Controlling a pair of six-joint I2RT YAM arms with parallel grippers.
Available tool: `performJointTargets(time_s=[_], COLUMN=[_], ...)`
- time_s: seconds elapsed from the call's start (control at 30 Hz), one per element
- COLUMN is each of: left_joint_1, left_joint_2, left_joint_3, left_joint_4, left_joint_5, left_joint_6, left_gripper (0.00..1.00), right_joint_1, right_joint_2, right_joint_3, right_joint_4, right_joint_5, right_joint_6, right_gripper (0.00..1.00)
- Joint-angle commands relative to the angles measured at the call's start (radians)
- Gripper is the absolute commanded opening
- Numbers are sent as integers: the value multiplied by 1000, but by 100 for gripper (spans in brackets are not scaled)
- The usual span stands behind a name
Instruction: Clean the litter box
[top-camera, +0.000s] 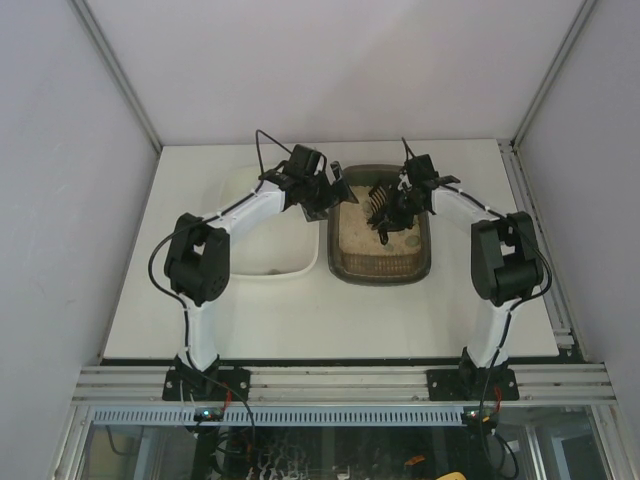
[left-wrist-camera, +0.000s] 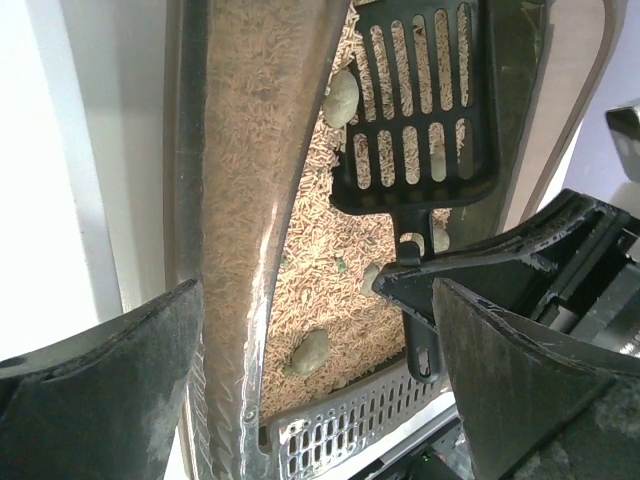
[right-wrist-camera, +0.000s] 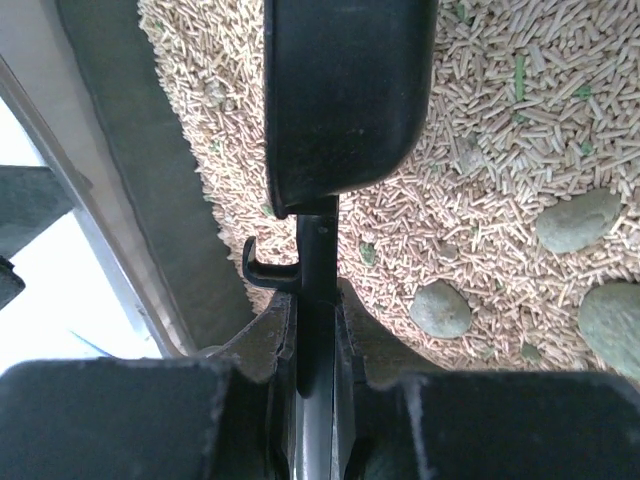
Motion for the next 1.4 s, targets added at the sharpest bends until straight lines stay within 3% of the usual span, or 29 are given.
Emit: performJointTargets(time_s=[0.0, 0.23, 0.5, 0.73, 0.9, 1.03, 1.17, 1.27, 1.37], left_joint_1=[-5, -4, 22, 125, 254, 294, 294, 296, 303], left_joint_2=[-34, -68, -162, -410, -667, -877, -1075, -1147, -1158], left_joint_3=[12, 13, 20, -69, -164, -289, -476, -546, -569], left_joint_4=[48, 30, -67, -223, -354, -441, -412, -425, -483], left_joint_5=[11, 34, 37, 103, 109, -5, -146, -191, -147], left_joint_6=[-2, 38, 147, 424, 671, 867, 958, 1031, 1090], left_gripper=[100, 100, 100, 100, 100, 100, 100, 100, 100], right_joint_1=[-51, -82, -124, -164, -175, -215, -244, -245, -231], right_joint_2=[-11, -115, -280, -367, -423, -364, -137, -89, -102], right_joint_3=[-70, -153, -345, -523, -713, -891, -977, -982, -987], right_joint_4=[140, 166, 313, 528, 870, 1434, 2082, 2101, 2101], right_joint_5=[-220, -233, -324, -397, -407, -468, -505, -493, -503], right_joint_6=[90, 100, 152, 198, 286, 508, 843, 826, 791], right_gripper=[0, 0, 0, 0, 0, 0, 0, 0, 0])
